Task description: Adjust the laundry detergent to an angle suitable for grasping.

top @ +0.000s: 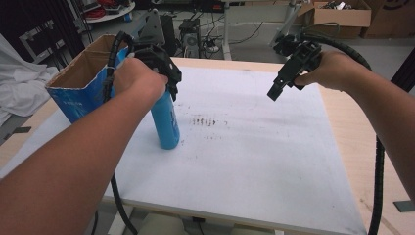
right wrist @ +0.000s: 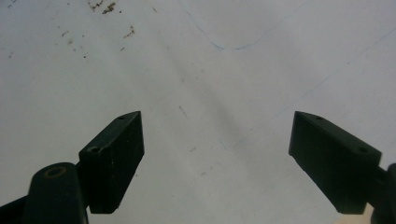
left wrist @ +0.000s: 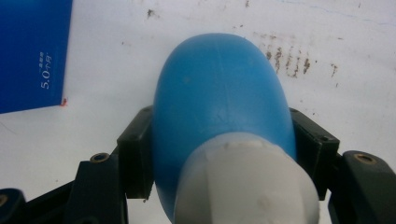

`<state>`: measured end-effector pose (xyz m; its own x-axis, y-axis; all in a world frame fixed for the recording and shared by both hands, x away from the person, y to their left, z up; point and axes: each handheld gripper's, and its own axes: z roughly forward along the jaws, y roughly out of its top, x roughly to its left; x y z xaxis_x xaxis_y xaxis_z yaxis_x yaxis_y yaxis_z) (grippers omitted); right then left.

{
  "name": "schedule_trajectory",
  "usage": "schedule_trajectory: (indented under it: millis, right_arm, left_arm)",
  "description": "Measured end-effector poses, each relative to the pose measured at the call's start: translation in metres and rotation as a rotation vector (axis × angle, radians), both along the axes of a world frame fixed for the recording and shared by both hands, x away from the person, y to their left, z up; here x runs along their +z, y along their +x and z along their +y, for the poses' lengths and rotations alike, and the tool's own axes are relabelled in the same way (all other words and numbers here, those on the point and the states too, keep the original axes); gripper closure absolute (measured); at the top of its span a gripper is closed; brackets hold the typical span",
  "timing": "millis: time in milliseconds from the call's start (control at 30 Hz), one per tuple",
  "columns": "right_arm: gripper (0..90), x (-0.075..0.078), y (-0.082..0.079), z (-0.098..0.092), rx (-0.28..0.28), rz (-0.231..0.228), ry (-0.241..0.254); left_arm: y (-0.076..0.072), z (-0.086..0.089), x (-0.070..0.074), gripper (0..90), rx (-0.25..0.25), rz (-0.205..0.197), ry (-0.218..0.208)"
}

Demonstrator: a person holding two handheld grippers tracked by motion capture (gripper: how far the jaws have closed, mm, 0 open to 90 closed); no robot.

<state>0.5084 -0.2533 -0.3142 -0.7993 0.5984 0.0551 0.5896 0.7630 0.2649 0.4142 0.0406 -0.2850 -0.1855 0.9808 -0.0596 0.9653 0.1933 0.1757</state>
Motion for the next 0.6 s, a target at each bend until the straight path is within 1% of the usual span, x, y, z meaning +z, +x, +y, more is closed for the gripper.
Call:
schedule_trajectory:
  millis: [100, 233, 300, 367, 400, 467, 600]
  right_arm:
    - [18.2, 0.001, -0.001, 0.000, -0.003, 0.001, 0.000]
    - [18.2, 0.001, -0.001, 0.001, -0.002, -0.001, 0.000]
    - [18.2, 0.001, -0.001, 0.001, -0.003, 0.000, 0.001]
    - [18.2, 0.002, -0.002, 0.002, -0.006, 0.001, 0.001]
    - [18.3, 0.002, -0.002, 0.002, -0.002, -0.002, 0.000]
    - [18.3, 0.003, -0.002, 0.002, -0.005, -0.001, -0.002]
    - [18.3, 0.004, -0.003, 0.002, -0.003, -0.004, -0.004]
  left_arm:
    - [0.000, 0.001, 0.000, 37.4, -0.002, -0.004, 0.001]
    - [0.000, 0.000, 0.004, 37.5, -0.014, -0.016, 0.018]
    - [0.000, -0.001, 0.008, 37.5, -0.021, -0.011, 0.016]
    - [0.001, 0.000, 0.013, 37.5, -0.031, -0.007, 0.004]
    - [0.001, 0.000, 0.015, 37.5, -0.038, -0.011, 0.001]
    - [0.002, -0.001, 0.020, 37.5, -0.064, 0.000, 0.004]
    - [0.003, -0.001, 0.031, 37.6, -0.090, 0.000, 0.004]
